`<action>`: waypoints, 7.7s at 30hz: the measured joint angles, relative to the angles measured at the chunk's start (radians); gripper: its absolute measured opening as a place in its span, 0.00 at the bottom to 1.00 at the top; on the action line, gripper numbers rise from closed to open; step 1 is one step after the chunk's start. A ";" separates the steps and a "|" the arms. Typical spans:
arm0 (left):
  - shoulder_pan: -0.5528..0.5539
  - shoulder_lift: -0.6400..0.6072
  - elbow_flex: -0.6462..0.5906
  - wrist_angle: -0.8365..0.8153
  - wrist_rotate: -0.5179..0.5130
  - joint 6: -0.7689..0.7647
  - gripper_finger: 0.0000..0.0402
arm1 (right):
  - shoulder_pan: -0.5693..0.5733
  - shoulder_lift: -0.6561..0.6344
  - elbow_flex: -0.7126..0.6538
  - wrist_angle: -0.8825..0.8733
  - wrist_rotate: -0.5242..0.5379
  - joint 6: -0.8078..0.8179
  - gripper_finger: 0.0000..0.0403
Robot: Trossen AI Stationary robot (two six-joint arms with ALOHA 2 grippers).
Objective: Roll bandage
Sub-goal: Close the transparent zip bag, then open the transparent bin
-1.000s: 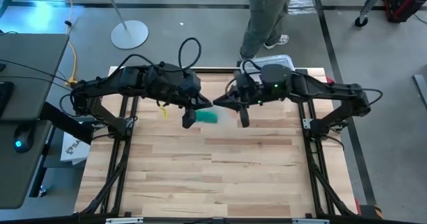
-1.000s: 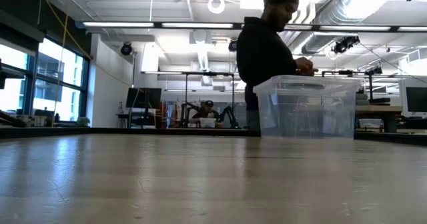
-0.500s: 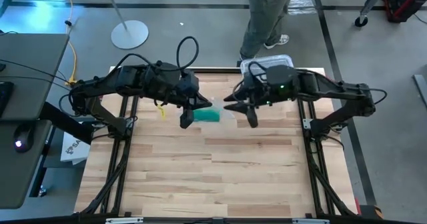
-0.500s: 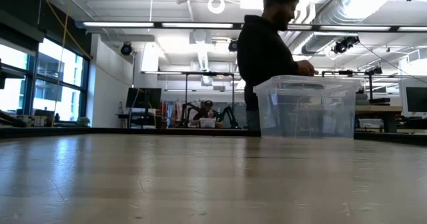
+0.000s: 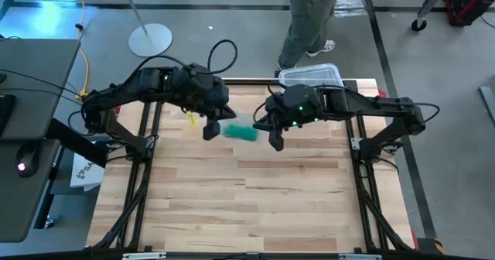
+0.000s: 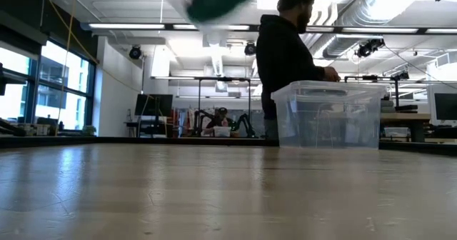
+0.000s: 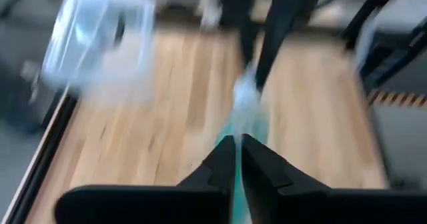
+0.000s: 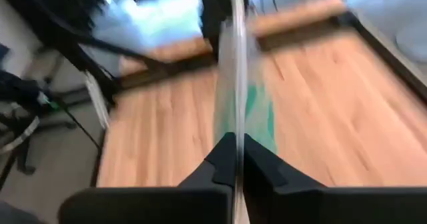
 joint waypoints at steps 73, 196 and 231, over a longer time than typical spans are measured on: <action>0.227 0.054 -0.088 0.319 -0.060 -0.003 0.26 | -0.944 0.266 0.011 -0.839 -0.160 -0.724 0.32; 0.472 0.183 -0.089 0.103 0.069 0.155 0.26 | -0.397 0.112 -0.273 -0.628 -0.205 -0.533 0.26; 0.470 0.183 -0.088 0.088 0.069 0.127 0.26 | -0.414 0.119 -0.283 -0.603 -0.799 -0.478 0.38</action>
